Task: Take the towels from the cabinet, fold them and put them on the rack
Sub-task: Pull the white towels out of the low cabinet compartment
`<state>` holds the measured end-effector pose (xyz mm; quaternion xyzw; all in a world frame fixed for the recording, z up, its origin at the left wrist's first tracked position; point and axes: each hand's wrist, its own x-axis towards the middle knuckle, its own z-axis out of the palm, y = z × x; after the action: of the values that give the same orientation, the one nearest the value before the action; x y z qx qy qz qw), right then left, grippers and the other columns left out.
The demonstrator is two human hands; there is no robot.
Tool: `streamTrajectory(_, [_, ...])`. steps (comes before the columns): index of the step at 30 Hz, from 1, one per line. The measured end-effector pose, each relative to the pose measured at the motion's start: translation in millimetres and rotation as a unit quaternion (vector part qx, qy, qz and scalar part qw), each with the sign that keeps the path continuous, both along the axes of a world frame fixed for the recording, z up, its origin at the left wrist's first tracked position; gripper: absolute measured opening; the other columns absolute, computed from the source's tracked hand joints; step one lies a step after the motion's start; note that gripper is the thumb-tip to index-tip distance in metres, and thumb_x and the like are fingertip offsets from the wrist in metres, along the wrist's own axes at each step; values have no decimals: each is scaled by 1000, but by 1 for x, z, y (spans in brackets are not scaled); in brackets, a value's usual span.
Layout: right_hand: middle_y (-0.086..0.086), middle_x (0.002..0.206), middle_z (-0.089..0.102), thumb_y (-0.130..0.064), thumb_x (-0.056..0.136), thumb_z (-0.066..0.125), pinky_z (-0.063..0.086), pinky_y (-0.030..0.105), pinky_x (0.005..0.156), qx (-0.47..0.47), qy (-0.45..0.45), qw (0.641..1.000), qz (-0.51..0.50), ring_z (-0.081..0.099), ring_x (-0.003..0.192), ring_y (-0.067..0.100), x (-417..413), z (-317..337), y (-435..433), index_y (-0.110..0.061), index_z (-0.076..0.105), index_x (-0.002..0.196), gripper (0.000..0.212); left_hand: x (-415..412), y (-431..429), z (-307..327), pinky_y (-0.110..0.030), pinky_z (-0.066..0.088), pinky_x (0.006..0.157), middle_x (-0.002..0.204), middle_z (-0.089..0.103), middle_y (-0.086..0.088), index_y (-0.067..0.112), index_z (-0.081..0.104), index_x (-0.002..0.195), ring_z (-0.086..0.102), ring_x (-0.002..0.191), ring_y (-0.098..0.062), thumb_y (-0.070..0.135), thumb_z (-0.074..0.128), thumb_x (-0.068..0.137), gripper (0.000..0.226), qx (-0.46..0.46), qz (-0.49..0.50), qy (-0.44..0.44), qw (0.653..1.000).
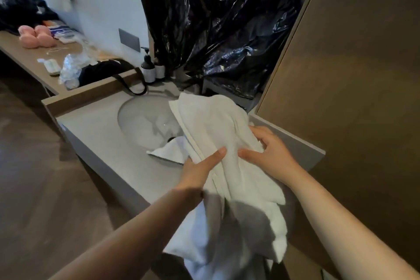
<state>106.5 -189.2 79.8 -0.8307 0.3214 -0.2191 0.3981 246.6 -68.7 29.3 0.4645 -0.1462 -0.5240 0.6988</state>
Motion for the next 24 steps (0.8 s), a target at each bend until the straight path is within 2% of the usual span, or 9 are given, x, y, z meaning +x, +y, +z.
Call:
streamTrajectory(1, [-21, 114, 52, -17, 79, 80, 37, 17, 91, 5, 11, 1000, -1, 49, 106, -8, -3, -9, -4, -52, 58, 107, 50, -6, -3, -10, -43, 54, 93, 114, 72, -8, 9, 59, 126, 68, 105, -26, 27, 80, 68, 64, 11, -1, 2, 1000])
streamTrajectory(4, [-19, 114, 52, -14, 78, 80, 38, 23, 99, 0, 39, 999, -9, 52, 112, 7, -9, -25, -18, -49, 59, 107, 50, -21, -14, -26, -48, 51, 98, 116, 70, -9, 11, 59, 126, 67, 107, -28, 22, 79, 78, 54, 36, -2, 19, 999])
streamTrajectory(8, [-10, 113, 54, -11, 78, 80, 41, 29, 100, -24, 37, 999, -26, 55, 114, 16, -8, -8, -36, -51, 59, 100, 51, -27, -38, -15, -52, 47, 101, 123, 67, -13, 11, 54, 132, 63, 113, -32, 25, 77, 80, 59, 4, -25, 38, 999])
streamTrajectory(10, [-13, 112, 54, -13, 80, 78, 40, 27, 94, -53, 35, 997, -34, 53, 112, 13, -9, 12, -45, -50, 59, 101, 47, -27, -52, -1, -50, 46, 103, 126, 65, -14, 8, 52, 134, 62, 116, -31, 22, 70, 87, 52, -30, -32, 35, 998])
streamTrajectory(14, [-14, 116, 55, -19, 83, 77, 39, 13, 86, -111, 6, 993, -43, 54, 106, 2, -8, 66, -57, -39, 64, 114, 40, -24, -75, 43, -43, 51, 98, 121, 68, -10, 8, 55, 131, 66, 110, -26, 28, 76, 71, 67, -63, 5, 48, 997])
streamTrajectory(16, [-10, 118, 55, -21, 82, 78, 36, 2, 82, -154, -14, 988, -24, 52, 105, -6, -5, 96, -60, -38, 64, 117, 42, -22, -83, 61, -39, 54, 95, 118, 70, -7, 11, 57, 129, 67, 108, -23, 30, 76, 69, 65, -90, 12, 39, 995])
streamTrajectory(18, [-11, 120, 54, -22, 81, 78, 34, -2, 83, -179, -22, 984, -8, 49, 104, -15, -2, 116, -62, -41, 62, 118, 44, -20, -87, 72, -40, 54, 94, 118, 70, -5, 14, 59, 127, 67, 109, -22, 33, 77, 71, 61, -101, 9, 35, 994])
streamTrajectory(21, [-14, 118, 52, -24, 81, 78, 36, 2, 86, -184, -17, 983, -6, 47, 104, -17, -4, 107, -63, -40, 60, 121, 48, -16, -88, 55, -30, 58, 82, 107, 74, 4, 21, 61, 114, 70, 100, -13, 25, 72, 82, 34, -102, 20, -7, 995])
streamTrajectory(24, [-13, 112, 54, -26, 80, 79, 39, 16, 85, -167, 18, 986, -16, 53, 102, -1, -9, 48, -53, -43, 55, 123, 52, -12, -72, 9, -43, 53, 95, 118, 70, -6, 14, 59, 123, 67, 109, -21, 23, 74, 77, 49, -28, 19, -39, 999])
